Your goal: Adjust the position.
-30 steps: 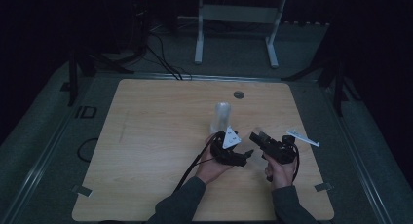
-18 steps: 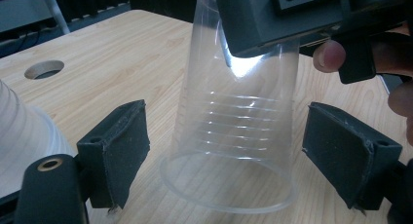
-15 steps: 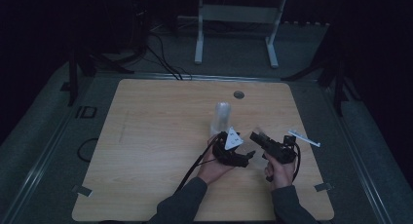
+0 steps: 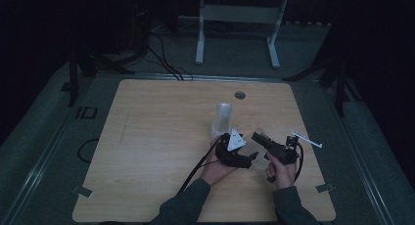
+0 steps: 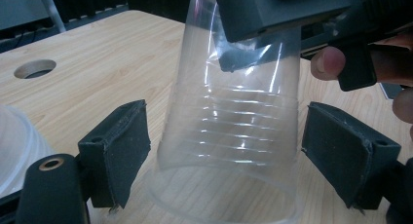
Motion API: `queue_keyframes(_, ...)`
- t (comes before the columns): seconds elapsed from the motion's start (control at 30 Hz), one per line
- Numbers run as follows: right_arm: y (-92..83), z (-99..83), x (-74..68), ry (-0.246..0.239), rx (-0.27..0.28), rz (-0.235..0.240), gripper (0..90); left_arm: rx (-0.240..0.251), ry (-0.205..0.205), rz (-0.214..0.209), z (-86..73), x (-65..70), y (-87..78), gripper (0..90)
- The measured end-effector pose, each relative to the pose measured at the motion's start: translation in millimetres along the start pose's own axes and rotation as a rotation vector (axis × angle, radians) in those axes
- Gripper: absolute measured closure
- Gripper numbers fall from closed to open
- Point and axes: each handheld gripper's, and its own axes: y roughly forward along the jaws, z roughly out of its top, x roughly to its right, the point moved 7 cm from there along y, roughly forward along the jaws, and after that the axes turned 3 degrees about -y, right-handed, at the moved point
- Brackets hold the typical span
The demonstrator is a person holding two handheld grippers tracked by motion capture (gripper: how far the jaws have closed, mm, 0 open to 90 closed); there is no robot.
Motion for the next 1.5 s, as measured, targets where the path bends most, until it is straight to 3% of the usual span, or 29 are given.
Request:
queue_keyframes(0.27,-0.1,0.2,0.5,0.027,0.001,0.022,42.5,-0.005,-0.006,-0.009,-2.9,0.7,3.9,20.0)
queue_keyframes(0.9,1.1,-1.3,1.2,0.038,-0.012,0.030,41.8,-0.028,0.007,0.006,-6.5,0.0,6.4,26.9)
queue_keyframes(1.27,0.2,-0.2,0.8,0.013,-0.020,0.007,34.4,-0.028,0.028,0.013,-5.6,1.3,4.6,29.5)
queue_keyframes(1.5,0.5,-1.5,-1.3,-0.003,-0.031,0.015,33.0,-0.022,0.017,0.018,-5.1,-3.1,2.1,29.8)
